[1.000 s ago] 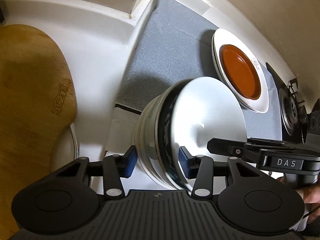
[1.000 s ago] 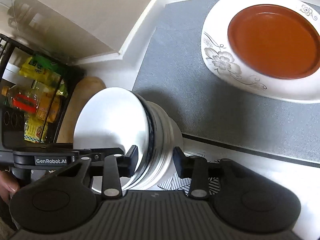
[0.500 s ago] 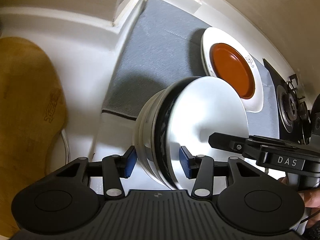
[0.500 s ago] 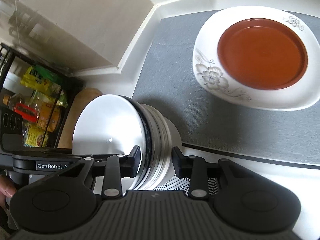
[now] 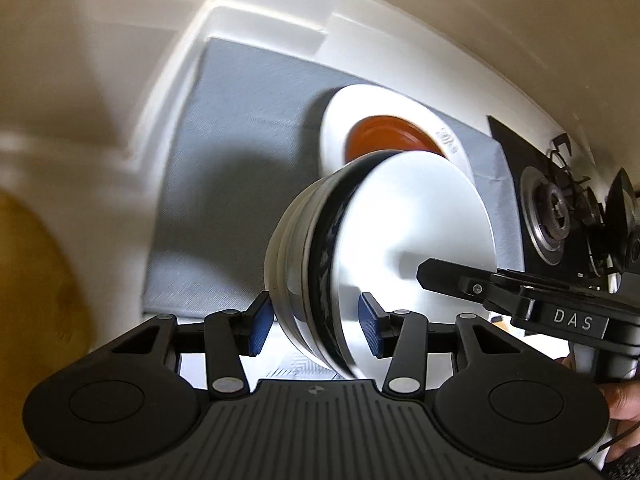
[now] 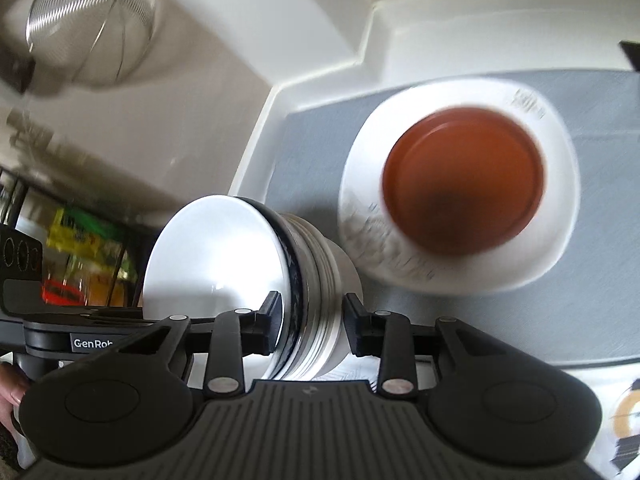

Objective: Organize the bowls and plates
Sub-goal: 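Carry the nested bowls with the left tool over the terracotta plate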

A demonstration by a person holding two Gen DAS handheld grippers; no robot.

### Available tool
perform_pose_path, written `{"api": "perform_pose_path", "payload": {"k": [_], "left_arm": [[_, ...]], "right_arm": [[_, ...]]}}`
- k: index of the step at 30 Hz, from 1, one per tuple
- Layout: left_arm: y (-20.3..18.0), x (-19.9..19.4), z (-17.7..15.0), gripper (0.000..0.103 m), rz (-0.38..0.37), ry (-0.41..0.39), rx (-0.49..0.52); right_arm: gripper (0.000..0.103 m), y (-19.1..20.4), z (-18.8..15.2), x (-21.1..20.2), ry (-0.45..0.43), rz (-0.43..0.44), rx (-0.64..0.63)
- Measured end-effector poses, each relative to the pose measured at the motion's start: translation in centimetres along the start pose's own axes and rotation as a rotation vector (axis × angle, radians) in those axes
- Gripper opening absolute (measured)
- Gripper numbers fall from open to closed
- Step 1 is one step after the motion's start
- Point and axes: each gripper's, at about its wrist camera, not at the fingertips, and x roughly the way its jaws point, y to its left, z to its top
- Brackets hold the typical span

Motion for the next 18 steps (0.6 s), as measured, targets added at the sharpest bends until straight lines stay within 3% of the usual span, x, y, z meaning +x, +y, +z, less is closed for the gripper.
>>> {"api": "perform_pose_path", "payload": {"k": [18], "left_arm": [[-6.6, 3.3, 9.7, 0.051, -0.039, 0.014, 0.087]], "right_arm": [[0.037, -4.9, 8.0, -3.7, -0.140, -0.080, 0.066]]}}
